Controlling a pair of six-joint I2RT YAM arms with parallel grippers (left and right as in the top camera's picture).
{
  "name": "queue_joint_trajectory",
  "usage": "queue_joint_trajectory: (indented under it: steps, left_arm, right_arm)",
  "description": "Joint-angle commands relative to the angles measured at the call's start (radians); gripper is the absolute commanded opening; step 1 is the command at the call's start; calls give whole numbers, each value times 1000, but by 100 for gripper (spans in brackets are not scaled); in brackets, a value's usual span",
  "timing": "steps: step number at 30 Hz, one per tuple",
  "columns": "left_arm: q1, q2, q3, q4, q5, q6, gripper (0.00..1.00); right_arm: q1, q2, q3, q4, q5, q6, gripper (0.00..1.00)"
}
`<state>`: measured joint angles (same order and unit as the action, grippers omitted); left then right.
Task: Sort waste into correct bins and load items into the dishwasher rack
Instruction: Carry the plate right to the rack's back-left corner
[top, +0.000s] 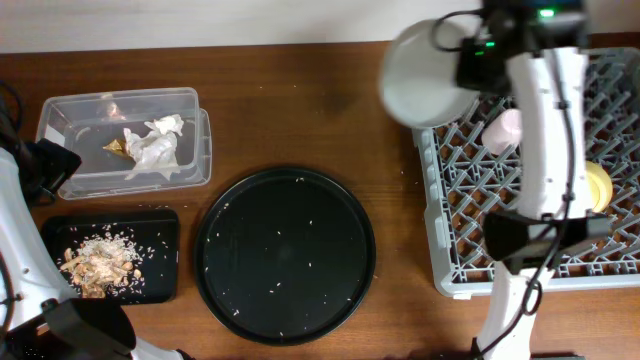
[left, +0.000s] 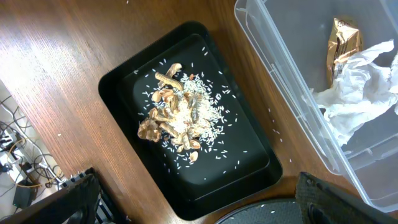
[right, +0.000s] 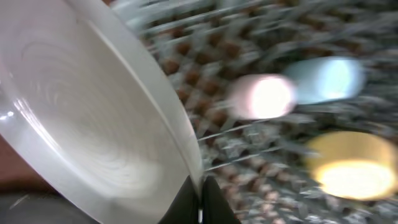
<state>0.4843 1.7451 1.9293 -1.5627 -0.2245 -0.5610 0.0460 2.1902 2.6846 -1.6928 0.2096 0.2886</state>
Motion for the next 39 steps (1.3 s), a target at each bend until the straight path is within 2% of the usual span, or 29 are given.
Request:
queue_joint_trajectory:
  steps: [1, 4, 15, 22, 27, 29, 30, 36, 39]
  left_arm:
    - [5, 0, 16, 1, 0, 12, 99]
    - [5, 0, 16, 1, 0, 12, 99]
    - [5, 0, 16, 1, 0, 12, 99]
    - [5, 0, 16, 1, 0, 12, 99]
    - [5, 0, 16, 1, 0, 12, 99]
    - [5, 0, 16, 1, 0, 12, 99]
    - [5, 0, 16, 1, 0, 12, 99]
    - [5, 0, 16, 1, 0, 12, 99]
    - [5, 0, 16, 1, 0, 12, 99]
  right_arm:
    - [-37, 11, -40, -5, 234, 42, 4]
    - [-48, 17, -69, 24, 293, 69, 4]
    - [-45, 27, -231, 180, 322, 69, 4]
    - [26, 27, -359, 274, 378, 69, 4]
    - [67, 27, -373, 285, 379, 68, 6]
    - [85, 26, -372, 282, 375, 68, 20]
    - [93, 26, -366, 275, 371, 69, 37]
    - [135, -37, -294, 231, 286, 69, 38]
    - [137, -88, -273, 231, 243, 68, 56]
